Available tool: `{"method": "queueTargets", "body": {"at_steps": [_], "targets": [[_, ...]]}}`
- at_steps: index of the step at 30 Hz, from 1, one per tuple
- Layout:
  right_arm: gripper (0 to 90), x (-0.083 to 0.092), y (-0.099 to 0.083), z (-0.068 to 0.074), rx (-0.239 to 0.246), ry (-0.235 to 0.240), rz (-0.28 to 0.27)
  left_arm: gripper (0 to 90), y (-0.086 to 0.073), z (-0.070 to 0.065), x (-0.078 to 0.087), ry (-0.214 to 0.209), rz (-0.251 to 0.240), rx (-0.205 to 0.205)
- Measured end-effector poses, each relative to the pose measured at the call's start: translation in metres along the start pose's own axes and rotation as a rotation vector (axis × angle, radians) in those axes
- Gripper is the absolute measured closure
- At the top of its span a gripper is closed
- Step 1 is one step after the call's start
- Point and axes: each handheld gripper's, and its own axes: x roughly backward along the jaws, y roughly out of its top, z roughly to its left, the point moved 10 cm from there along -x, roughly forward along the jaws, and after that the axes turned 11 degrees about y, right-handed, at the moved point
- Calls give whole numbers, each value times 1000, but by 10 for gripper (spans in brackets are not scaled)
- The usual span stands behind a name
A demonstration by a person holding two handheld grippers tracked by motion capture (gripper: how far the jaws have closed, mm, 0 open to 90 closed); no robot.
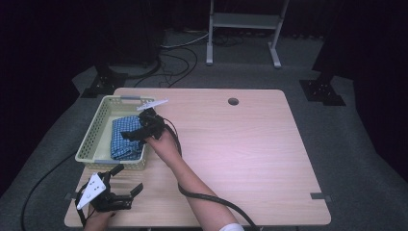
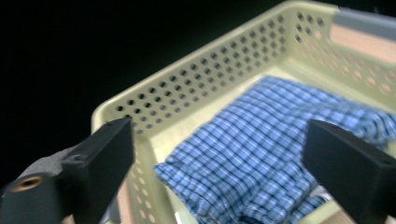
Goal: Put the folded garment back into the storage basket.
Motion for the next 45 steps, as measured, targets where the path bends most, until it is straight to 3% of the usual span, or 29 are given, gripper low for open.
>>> {"method": "queueTargets", "body": {"at_steps": [4,9,11,22,29,45], "targets": [[38,7,-3,7,34,12,-15,0,0,0,0,2,0,0],[39,16,-6,10,38,-12,-6,0,0,0,0,4,-2,-2],[39,20,-7,12,42,0,-13,0,0,0,0,4,0,-3],[40,51,-14,13,75,-54,-1,0,0,0,0,8,0,-3],[42,69,-22,12,69,-80,13,0,0,0,0,9,-2,-2],[41,129,-33,7,53,-153,-25,0,0,0,0,13,-3,-3]]}}
